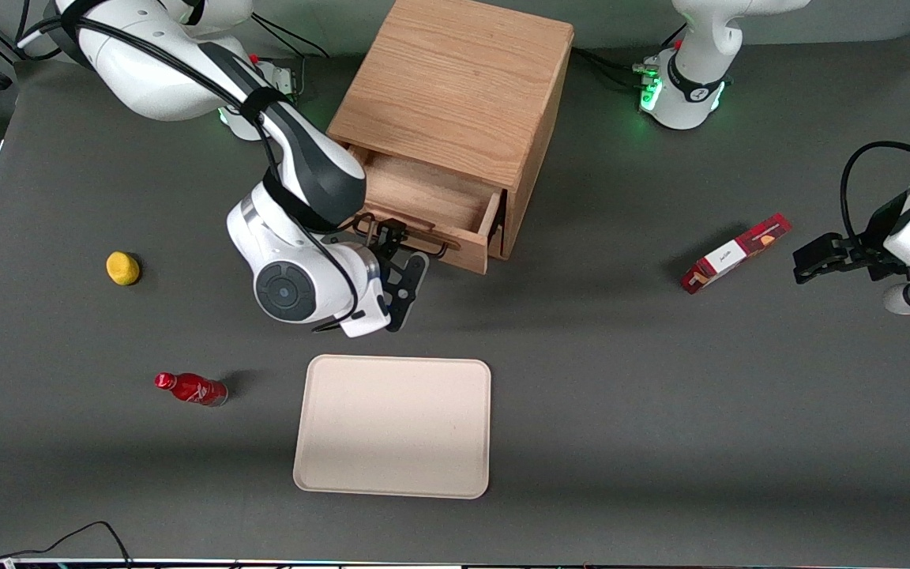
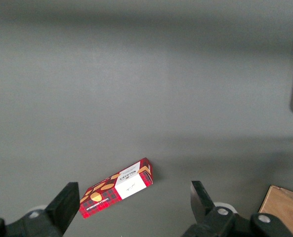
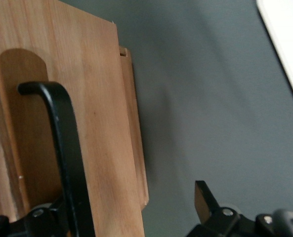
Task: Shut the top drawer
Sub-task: 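Push the drawer front with the right gripper into the cabinet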
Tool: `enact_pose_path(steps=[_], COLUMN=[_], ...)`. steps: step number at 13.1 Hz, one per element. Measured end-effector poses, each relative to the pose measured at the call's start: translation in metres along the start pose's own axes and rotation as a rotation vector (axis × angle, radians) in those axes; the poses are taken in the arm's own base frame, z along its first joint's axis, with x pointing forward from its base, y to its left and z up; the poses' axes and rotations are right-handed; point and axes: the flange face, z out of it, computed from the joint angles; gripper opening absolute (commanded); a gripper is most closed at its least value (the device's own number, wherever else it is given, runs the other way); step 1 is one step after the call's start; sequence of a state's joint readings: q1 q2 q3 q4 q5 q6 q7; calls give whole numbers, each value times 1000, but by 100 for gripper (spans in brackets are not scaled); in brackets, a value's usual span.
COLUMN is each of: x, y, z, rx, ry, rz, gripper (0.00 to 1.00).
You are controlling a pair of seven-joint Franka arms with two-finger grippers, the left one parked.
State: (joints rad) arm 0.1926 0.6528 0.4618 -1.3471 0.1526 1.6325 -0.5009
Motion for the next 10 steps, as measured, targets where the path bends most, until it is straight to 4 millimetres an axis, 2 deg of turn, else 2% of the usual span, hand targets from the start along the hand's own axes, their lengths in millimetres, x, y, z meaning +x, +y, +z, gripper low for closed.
enact_pose_path(steps=[4,10], x=[8,1], y=[-27,-59], z=[18,29], rx=[12,7], ry=[-14,-35], rz=[4,-18], gripper=[100,100])
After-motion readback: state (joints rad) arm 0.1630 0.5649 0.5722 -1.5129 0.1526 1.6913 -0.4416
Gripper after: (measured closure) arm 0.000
